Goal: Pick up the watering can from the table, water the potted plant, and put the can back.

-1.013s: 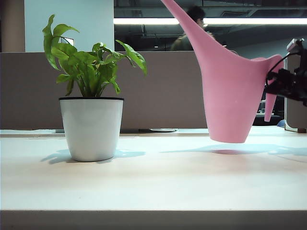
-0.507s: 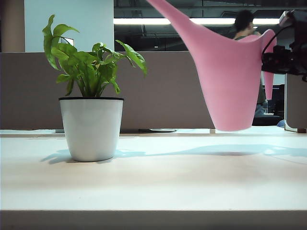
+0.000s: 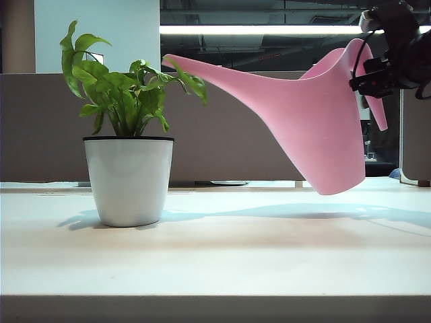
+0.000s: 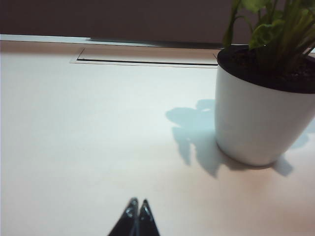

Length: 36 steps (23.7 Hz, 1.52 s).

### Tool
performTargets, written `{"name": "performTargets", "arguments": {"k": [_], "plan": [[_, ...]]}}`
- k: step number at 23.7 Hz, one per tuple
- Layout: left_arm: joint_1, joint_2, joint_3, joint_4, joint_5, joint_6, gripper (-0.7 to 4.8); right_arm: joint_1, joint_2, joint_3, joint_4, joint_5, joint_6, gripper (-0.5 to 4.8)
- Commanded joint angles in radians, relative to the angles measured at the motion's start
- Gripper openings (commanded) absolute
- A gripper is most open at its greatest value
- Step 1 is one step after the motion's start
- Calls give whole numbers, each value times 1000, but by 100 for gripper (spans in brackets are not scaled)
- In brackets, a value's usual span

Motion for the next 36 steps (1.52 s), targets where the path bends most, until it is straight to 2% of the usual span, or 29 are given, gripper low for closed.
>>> {"name": "performTargets", "arguments": {"k": [1, 11, 14, 19, 36], "plan": [[1, 0, 4, 9, 5, -3, -5, 4, -35, 19, 103, 32, 20, 85], [1, 0, 4, 10, 5, -3, -5, 53, -56, 63, 118, 70, -87, 85], [1, 0, 4, 9, 5, -3, -5, 88, -57, 100, 109, 91, -209, 85], [1, 0, 4, 10, 5, -3, -5, 123, -58, 150, 86, 119, -296, 85], [1, 0, 4, 10, 5, -3, -5, 123, -58, 156, 144, 143, -420, 85]]}}
